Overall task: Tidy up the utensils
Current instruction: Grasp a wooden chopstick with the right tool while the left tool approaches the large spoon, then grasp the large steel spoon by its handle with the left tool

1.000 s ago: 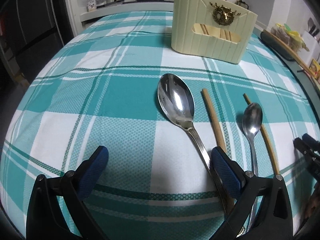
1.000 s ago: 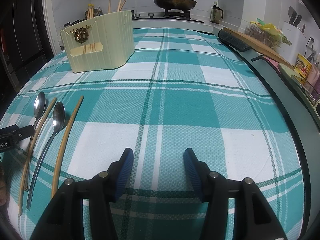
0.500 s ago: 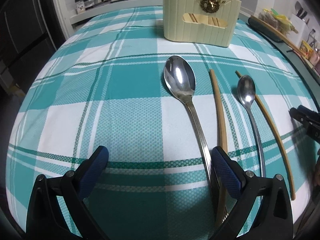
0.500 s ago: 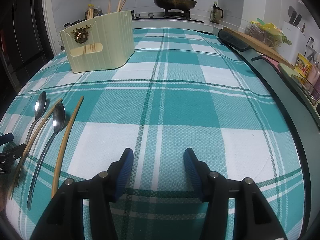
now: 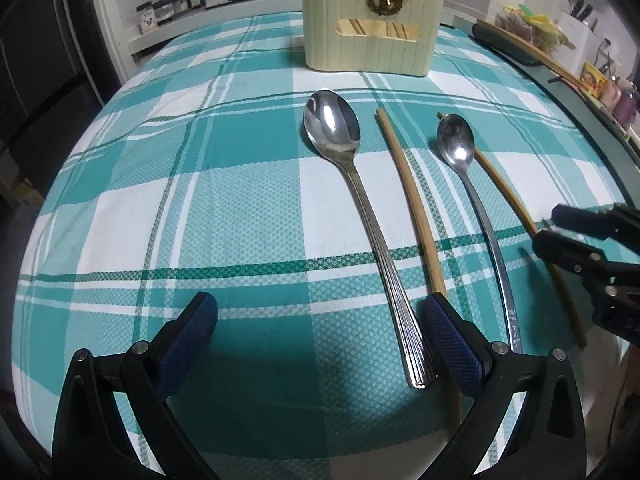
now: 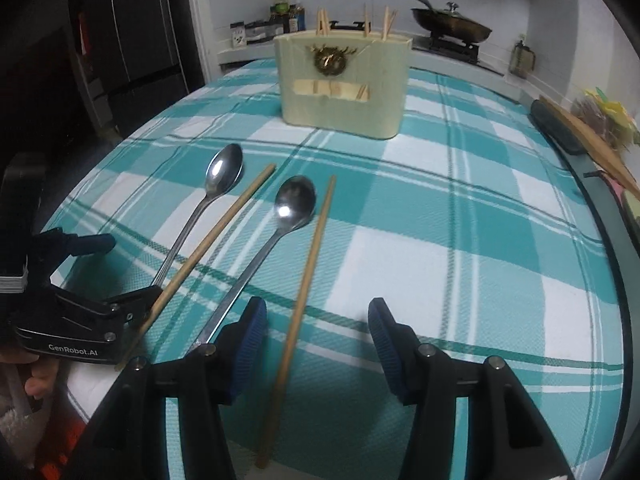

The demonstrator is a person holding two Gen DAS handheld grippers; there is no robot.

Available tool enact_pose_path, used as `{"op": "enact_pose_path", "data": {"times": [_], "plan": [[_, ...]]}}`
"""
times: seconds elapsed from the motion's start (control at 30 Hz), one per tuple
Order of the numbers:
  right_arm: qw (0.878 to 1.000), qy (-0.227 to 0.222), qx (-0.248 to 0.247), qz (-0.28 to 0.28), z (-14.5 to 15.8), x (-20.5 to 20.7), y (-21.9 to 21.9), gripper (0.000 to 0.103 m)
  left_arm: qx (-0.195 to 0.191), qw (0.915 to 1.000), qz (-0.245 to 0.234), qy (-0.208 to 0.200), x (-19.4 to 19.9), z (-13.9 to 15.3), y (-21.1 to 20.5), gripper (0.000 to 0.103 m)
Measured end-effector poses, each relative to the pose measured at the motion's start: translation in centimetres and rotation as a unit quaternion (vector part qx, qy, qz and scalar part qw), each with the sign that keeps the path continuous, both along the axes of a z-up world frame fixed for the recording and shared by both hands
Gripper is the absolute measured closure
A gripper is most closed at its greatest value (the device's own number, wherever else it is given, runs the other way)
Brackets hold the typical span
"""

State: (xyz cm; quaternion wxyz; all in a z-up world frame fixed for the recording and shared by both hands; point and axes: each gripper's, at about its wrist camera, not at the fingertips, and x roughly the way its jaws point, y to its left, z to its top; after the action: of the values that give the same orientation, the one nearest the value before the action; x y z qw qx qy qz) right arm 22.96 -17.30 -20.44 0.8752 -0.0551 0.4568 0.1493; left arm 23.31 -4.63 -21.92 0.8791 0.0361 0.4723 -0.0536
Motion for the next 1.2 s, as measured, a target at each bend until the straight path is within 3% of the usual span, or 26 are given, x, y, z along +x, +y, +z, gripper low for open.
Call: {"op": "enact_pose_path", "data": {"times": [0.07,0.17,0.2,0.33,0.47,0.53,0.6,0.63,0.97,1.2], "plan": [[1.0,0.01,-0.01,0.003,-1.0,0.3,0.4,0.075,0.001,1.0,0.005,-0.006,0.2,0.0,0.2,0.0],[1.0,-0.001,-0.022,-0.014,-0.8,0.6,-0.2,0.094,0.001,0.9999,0.015,-0.007,0.4,0.0,0.9,0.0],[0.999,0.001,-0.024,-0.029,-0.8,0.7,-0.9,0.096,0.001,0.9998,0.019,-0.007,0.4,0.0,1.3,0.0],[0.997,0.005,-0.028,-0.075,-0.7,0.9,-4.2,0.096,-0.002,0.9997,0.026,-0.002,0.5,-0.1,2.3,0.0],[0.996,0.014,-0.032,-0.079,-0.6,0.5,-5.6,0.093,0.007,0.9994,-0.025,0.023,1.7,0.0,1.8,0.0],[0.997,0.017,-0.038,-0.07,-0.6,0.3,-5.5,0.087,0.014,0.9982,-0.046,0.034,2.4,0.1,1.2,0.0],[0.997,0.017,-0.046,-0.061,-0.6,0.2,-5.4,0.065,0.021,0.9973,-0.059,0.038,3.6,0.2,0.6,0.0],[0.997,0.016,-0.048,-0.058,-0.6,0.1,-5.3,0.063,0.025,0.9971,-0.061,0.037,4.1,0.2,0.4,0.0],[0.998,0.041,-0.04,-0.03,-0.6,1.8,-5.5,0.063,0.006,0.9991,0.006,0.042,9.5,0.1,-0.3,0.0],[0.997,0.067,-0.046,0.005,-0.6,4.9,-5.2,0.063,-0.001,0.9987,0.003,0.05,10.5,0.2,0.5,0.005]]}}
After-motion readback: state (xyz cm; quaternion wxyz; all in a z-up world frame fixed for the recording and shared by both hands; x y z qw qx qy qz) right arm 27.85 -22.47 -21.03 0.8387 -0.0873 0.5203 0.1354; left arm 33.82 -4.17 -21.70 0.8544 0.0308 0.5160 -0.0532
